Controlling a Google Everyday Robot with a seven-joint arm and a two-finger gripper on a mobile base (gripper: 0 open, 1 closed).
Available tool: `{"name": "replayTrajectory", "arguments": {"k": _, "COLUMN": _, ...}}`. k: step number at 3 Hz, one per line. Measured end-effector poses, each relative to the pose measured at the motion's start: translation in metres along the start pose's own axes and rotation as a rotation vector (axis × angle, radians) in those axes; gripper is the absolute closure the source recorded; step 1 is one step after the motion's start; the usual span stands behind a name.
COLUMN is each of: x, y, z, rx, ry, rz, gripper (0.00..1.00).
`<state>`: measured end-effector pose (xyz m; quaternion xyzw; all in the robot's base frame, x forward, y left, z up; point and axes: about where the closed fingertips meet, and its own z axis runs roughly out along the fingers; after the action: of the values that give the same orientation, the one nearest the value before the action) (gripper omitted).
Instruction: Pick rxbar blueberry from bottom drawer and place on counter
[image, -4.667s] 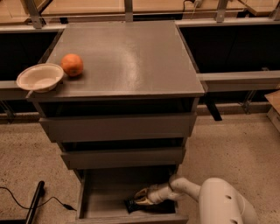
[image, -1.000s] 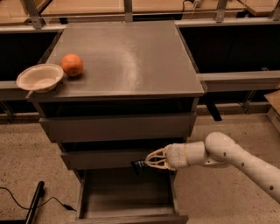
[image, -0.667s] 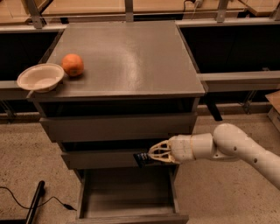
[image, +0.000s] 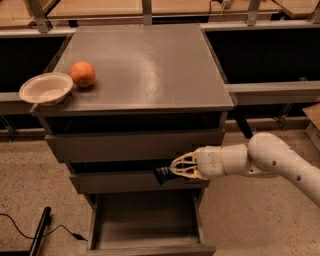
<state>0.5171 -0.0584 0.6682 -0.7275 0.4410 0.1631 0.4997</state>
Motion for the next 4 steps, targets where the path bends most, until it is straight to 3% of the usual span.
{"name": "replayTrajectory", "arguments": {"k": 1, "x": -0.014, "y": -0.034, "z": -0.022, "rx": 0.049, "ry": -0.023, "rz": -0.064, "gripper": 1.00}}
{"name": "replayTrajectory", "arguments": {"k": 2, "x": -0.042, "y": -0.088, "z": -0.061, "rx": 0.103, "ry": -0.020, "rz": -0.183, "gripper": 1.00}}
{"name": "replayTrajectory", "arguments": {"k": 4, "x": -0.064, "y": -0.160, "z": -0.101, "rx": 0.131, "ry": 0.031, "rz": -0.292, "gripper": 1.00}}
